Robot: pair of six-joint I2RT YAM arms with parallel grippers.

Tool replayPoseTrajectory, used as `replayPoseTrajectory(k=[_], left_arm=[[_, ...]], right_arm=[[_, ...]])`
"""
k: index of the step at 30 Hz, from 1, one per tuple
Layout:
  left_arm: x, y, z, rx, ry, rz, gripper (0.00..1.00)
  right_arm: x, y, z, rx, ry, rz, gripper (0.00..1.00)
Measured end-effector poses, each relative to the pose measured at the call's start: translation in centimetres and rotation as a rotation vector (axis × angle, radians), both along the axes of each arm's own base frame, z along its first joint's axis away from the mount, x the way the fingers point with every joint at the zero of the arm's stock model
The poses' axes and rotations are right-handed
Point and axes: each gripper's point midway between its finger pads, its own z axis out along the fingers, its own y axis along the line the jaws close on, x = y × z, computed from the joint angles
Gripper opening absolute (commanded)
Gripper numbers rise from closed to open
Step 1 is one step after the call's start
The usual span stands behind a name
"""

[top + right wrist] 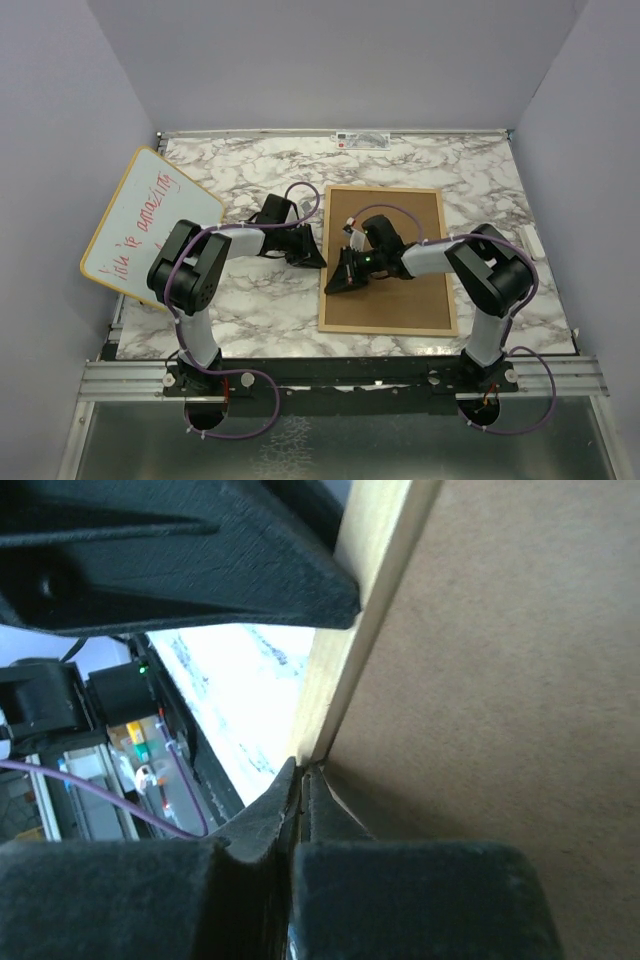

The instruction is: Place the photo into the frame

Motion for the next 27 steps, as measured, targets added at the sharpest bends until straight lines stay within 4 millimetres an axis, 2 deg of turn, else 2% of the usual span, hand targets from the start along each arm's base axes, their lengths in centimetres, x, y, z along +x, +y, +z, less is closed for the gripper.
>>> replayPoseTrajectory(k=[14, 27], left_arm=[[0.0, 0.0, 0.0, -0.005, 0.006, -0.002, 0.18], [-0.1, 0.1, -0.3, 0.002, 0.022, -0.002, 0.15]], right_arm=[[0.2, -0.2, -0.6, -0.038, 0.016, -0.012, 0.01], [1.3, -1.7, -0.9, -0.194, -0.034, -0.082, 0.01]])
